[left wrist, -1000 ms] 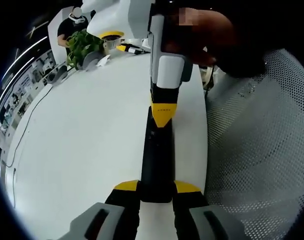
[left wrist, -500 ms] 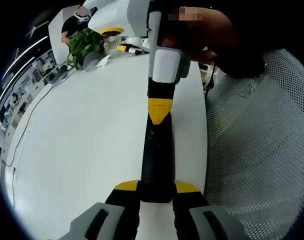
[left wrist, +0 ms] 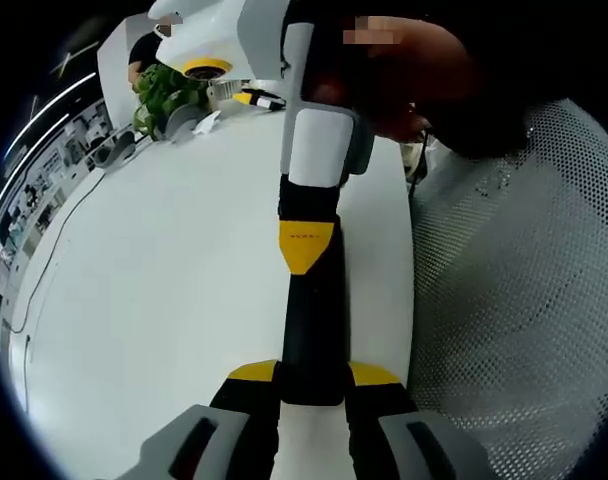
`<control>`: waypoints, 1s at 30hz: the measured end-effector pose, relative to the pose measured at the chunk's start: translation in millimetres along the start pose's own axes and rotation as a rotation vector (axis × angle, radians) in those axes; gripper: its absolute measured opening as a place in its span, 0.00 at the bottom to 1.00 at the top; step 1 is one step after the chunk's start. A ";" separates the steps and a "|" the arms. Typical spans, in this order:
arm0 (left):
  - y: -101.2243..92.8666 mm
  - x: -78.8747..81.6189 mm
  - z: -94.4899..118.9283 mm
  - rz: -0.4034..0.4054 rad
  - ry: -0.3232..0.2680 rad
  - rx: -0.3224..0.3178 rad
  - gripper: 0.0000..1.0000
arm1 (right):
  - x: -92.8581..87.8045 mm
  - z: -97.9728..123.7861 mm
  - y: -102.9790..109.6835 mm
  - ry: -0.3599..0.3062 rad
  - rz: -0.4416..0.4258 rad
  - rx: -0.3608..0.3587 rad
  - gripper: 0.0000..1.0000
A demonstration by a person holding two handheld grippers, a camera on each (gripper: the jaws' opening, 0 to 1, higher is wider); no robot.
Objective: Press the specified remote control buttons in sequence, fully releasing each button before pressing the next.
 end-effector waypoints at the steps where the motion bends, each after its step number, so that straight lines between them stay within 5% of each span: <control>1: -0.1 0.1 0.0 0.001 0.000 0.000 0.25 | -0.3 -1.0 0.3 0.001 0.005 0.002 0.00; 30: -1.0 2.1 0.0 0.005 0.020 -0.001 0.25 | -3.6 -5.2 0.8 -0.033 -0.018 -0.011 0.00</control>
Point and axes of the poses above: the point that each gripper's makers call its tool centre point, and the gripper's own axes: z roughly backward along the fingers, y roughly to its left, x roughly out of its top, the point moved 10 cm from there along z, roughly backward along the fingers, and after that the axes turned 15 degrees about -z, right-handed, at the moved point
